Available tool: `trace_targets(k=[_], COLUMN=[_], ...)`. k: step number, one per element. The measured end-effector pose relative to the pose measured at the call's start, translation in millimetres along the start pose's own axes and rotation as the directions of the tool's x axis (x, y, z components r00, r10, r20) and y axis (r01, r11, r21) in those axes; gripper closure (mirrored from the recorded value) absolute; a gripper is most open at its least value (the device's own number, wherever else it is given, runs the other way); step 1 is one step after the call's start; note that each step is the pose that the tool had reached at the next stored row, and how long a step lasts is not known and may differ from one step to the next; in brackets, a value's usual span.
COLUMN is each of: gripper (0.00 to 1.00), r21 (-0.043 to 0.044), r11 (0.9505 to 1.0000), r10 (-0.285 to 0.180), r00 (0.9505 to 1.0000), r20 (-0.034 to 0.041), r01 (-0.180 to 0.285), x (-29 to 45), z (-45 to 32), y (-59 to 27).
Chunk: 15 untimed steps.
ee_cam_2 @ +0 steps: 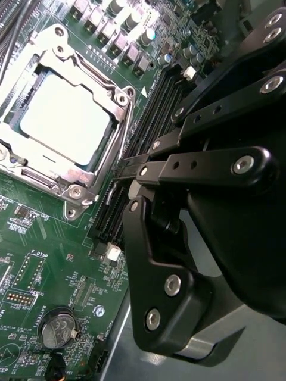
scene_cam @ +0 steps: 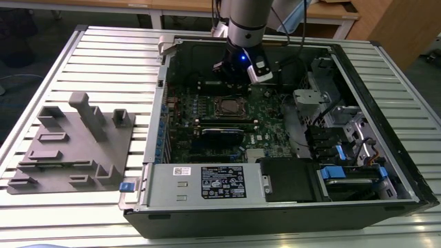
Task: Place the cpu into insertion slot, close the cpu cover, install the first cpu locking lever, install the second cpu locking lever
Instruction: 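Install the first cpu locking lever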
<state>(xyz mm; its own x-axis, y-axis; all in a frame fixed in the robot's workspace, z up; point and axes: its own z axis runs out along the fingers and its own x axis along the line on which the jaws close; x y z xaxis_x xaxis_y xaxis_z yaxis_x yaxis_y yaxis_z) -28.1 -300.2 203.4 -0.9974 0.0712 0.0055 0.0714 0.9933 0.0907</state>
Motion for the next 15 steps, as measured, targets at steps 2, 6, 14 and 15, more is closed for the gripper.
trace_targets(k=[2,6,14,15], gripper=[0.89,0.89,0.89,0.89], r21=[0.0000,0.0017,0.0216,0.0219], r11=[1.0000,1.0000,0.9995,0.9994], r10=[0.002,0.007,0.023,0.028], r00=[1.0000,1.0000,0.9997,0.9996], r20=[0.0002,0.0009,0.0044,0.0049], r01=[-0.002,-0.007,-0.023,-0.028], x=[0.0,0.0,0.0,0.0], z=[0.1,0.2,1.0,1.3], y=[0.2,0.3,0.2,0.2])
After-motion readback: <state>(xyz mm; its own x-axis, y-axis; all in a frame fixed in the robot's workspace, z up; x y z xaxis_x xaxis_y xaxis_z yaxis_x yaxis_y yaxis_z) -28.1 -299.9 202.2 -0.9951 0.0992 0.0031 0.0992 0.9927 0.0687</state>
